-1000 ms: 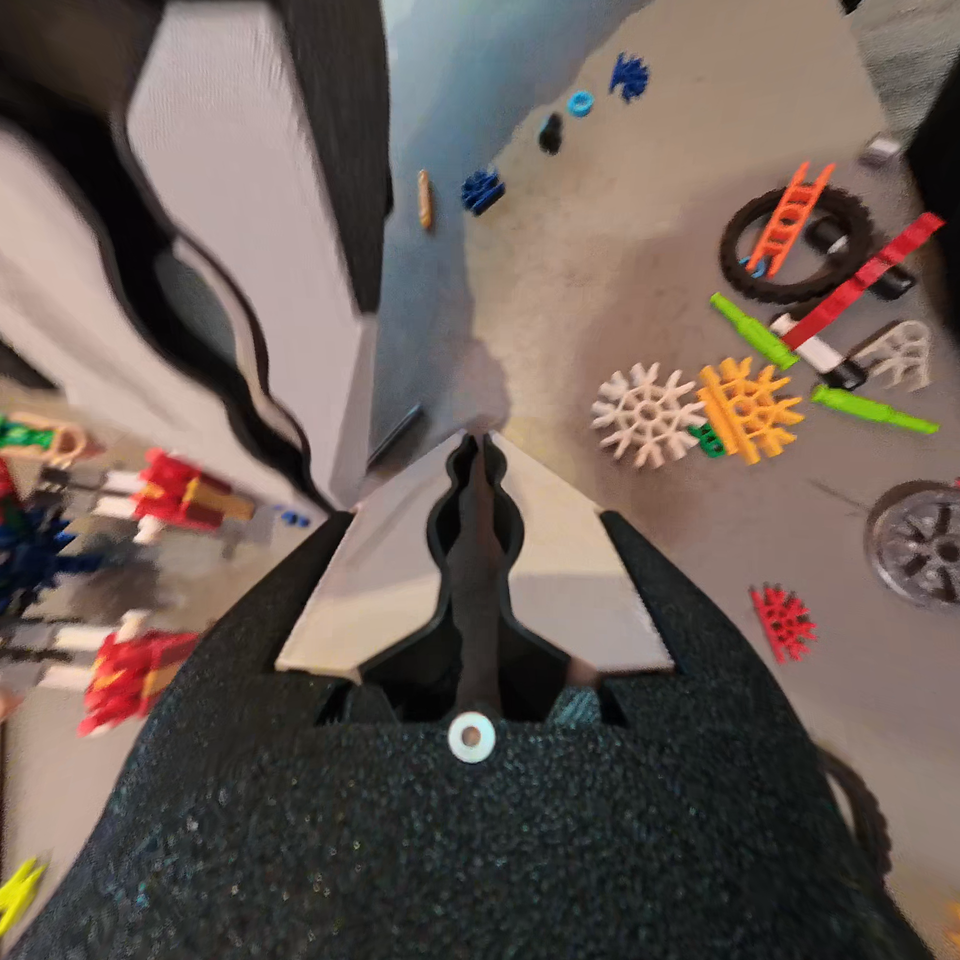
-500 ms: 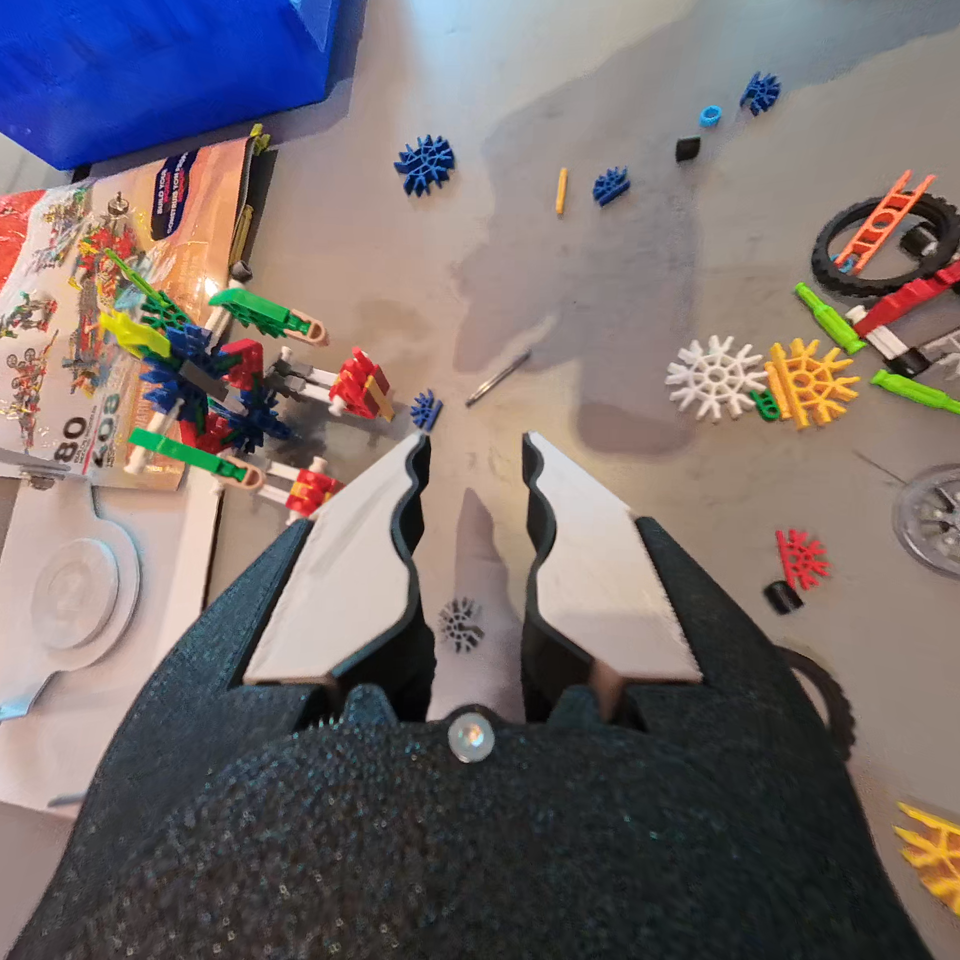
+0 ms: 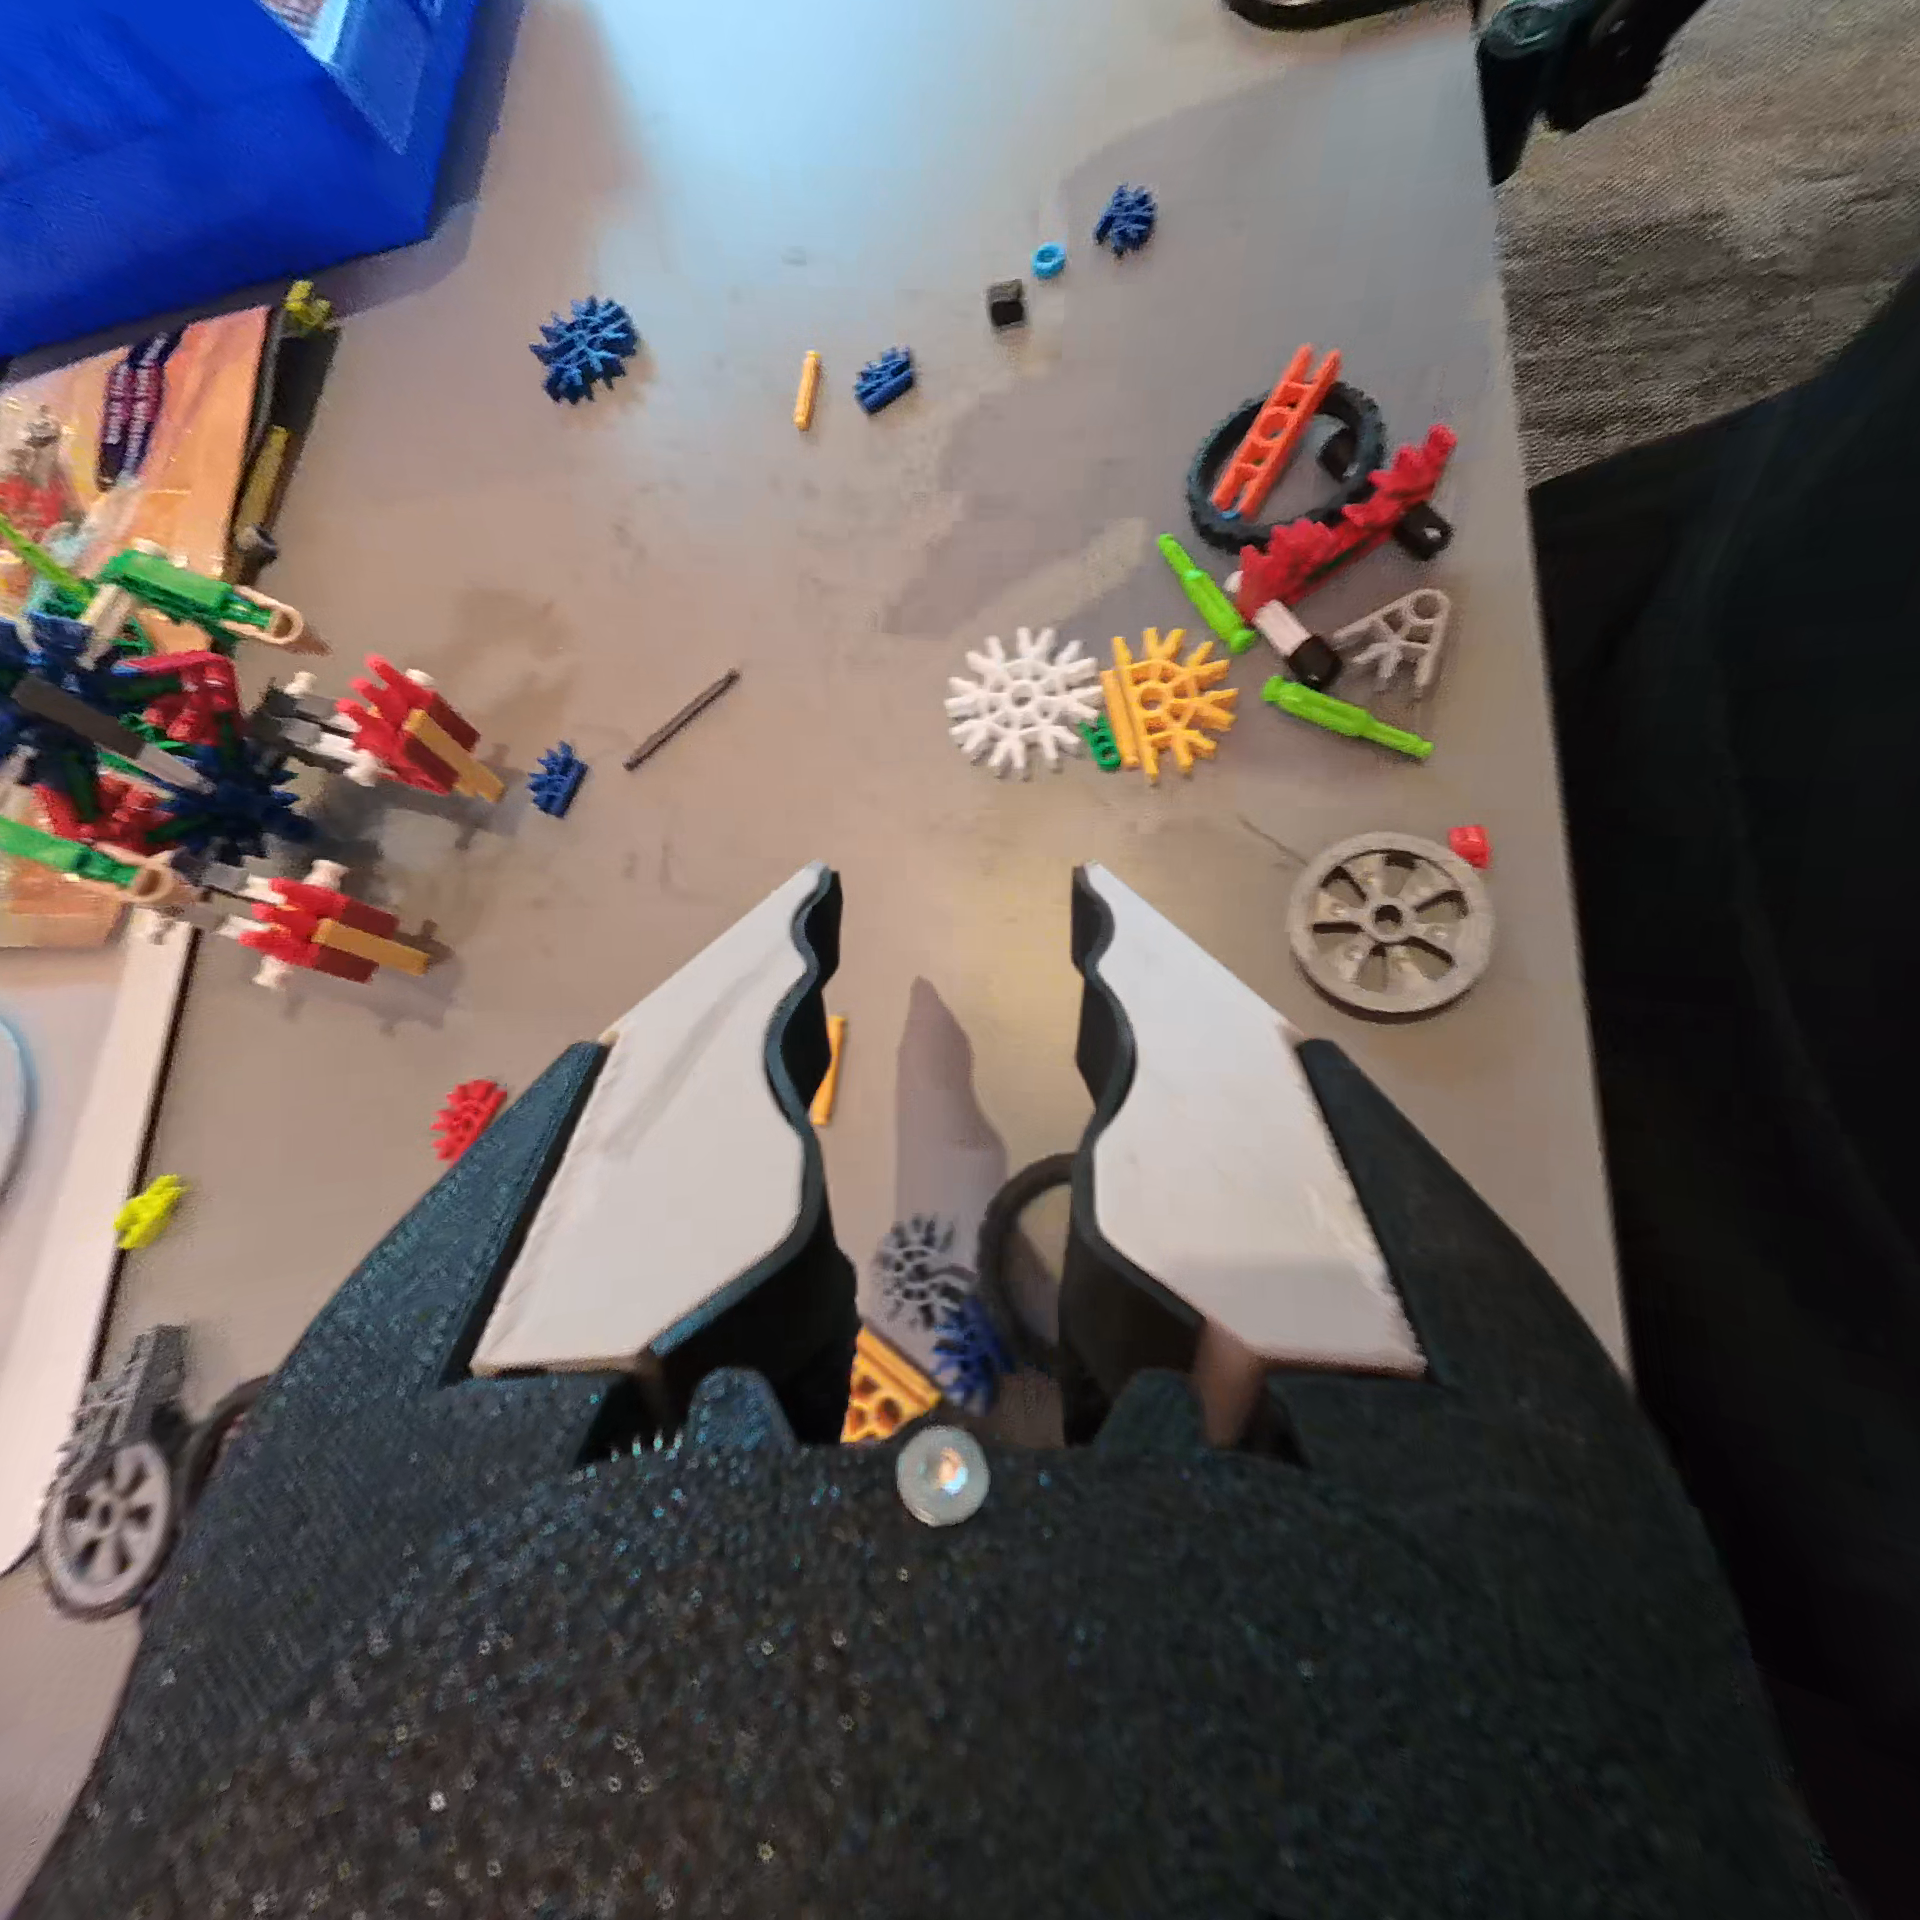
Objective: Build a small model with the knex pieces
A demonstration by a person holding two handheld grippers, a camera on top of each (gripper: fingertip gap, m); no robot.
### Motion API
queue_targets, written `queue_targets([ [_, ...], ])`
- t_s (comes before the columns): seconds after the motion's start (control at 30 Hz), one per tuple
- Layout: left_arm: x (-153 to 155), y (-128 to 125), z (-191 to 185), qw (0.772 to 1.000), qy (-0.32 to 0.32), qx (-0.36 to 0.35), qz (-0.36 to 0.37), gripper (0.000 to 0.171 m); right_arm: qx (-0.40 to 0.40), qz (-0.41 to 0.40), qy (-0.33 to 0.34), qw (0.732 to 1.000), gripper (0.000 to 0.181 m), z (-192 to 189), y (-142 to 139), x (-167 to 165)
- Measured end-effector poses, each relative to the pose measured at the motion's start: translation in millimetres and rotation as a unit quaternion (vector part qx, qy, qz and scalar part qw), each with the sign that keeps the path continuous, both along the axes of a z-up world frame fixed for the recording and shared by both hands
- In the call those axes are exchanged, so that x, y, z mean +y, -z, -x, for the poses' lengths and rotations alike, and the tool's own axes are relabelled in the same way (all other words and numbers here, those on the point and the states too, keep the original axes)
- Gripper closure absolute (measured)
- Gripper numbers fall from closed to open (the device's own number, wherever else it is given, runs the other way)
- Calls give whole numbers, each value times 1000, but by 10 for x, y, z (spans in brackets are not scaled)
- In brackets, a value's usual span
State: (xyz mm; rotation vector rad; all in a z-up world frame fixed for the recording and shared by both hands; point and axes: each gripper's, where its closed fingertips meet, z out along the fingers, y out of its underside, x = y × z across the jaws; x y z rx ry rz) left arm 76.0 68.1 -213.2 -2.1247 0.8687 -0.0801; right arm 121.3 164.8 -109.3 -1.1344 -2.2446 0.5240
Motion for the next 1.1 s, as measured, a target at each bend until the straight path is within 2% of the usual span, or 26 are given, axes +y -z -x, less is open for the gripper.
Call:
queue_targets([
  [0.27,-299,-34,-438,999,38,-26,0,122,-57,61,29,996,133,-610,763,-464],
  [0.33,-322,14,-546,999,43,-21,1,120,-67,90,33,993,124,-713,938,-585],
  [0.43,-305,153,-572,999,37,5,5,117,-73,101,42,991,113,-763,1195,-641],
  [0.57,-249,280,-598,999,31,10,18,115,-70,124,45,989,114,-647,1453,-661],
  [0.6,-228,310,-577,999,25,19,22,114,-56,129,49,989,115,-593,1456,-641],
  [0.67,-147,331,-513,999,7,35,17,117,-42,136,59,988,126,-499,1452,-586],
  [0.73,-67,330,-465,999,-8,32,19,118,-29,136,70,988,122,-376,1449,-505],
  [0.77,-6,324,-402,999,-23,40,15,119,-24,141,76,987,126,-317,1445,-472],
  [0.8,48,320,-336,998,-37,50,13,119,-14,135,83,987,120,-258,1439,-419],
  [0.9,149,264,-172,995,-64,76,5,115,22,135,103,985,118,-186,1334,-327],
  [0.97,139,180,-233,997,-62,51,2,113,53,138,108,983,118,-252,1185,-322],
  [1.03,76,139,-449,999,-33,13,6,109,58,155,106,980,116,-413,1095,-389],
  [1.1,48,174,-668,1000,-12,8,8,106,70,157,114,979,116,-565,1034,-420],
])
